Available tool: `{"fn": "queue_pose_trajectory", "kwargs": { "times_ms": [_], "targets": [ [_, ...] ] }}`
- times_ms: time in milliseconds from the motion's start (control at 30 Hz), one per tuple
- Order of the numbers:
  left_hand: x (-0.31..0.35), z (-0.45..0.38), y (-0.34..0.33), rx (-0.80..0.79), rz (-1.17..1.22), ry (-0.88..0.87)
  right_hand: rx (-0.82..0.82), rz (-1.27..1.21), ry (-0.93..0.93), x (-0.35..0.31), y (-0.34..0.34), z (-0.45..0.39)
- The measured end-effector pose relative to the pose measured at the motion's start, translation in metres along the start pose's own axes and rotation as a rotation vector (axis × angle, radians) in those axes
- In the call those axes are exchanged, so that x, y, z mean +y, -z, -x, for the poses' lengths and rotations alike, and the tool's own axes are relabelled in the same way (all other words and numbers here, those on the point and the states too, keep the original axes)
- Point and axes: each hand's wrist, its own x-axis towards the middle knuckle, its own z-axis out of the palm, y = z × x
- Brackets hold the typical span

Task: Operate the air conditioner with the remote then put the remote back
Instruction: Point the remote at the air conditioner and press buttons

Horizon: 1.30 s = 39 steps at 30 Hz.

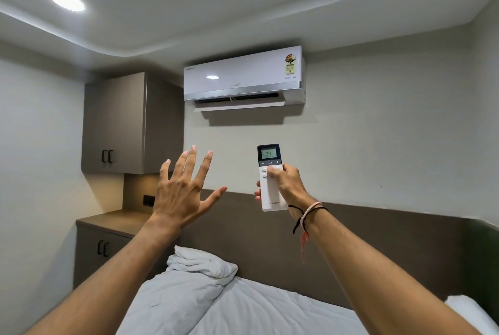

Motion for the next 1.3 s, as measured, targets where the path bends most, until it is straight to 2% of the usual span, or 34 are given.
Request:
{"fn": "queue_pose_trajectory", "kwargs": {
  "times_ms": [200, 433, 933, 1300],
  "targets": [
    [0.008, -0.001, -0.005, -0.008, 0.009, -0.016, -0.025, 0.024, -0.009, 0.010, 0.006, 0.006],
    [0.016, 0.000, -0.012, -0.018, 0.010, -0.027, 0.082, 0.019, -0.011, 0.021, 0.011, 0.002],
    [0.019, 0.001, -0.020, -0.032, 0.009, -0.020, 0.070, 0.003, -0.025, 0.022, 0.015, 0.001],
    [0.020, 0.005, -0.020, -0.020, 0.011, -0.020, 0.101, 0.086, 0.028, 0.024, 0.021, 0.006]
  ]
}}
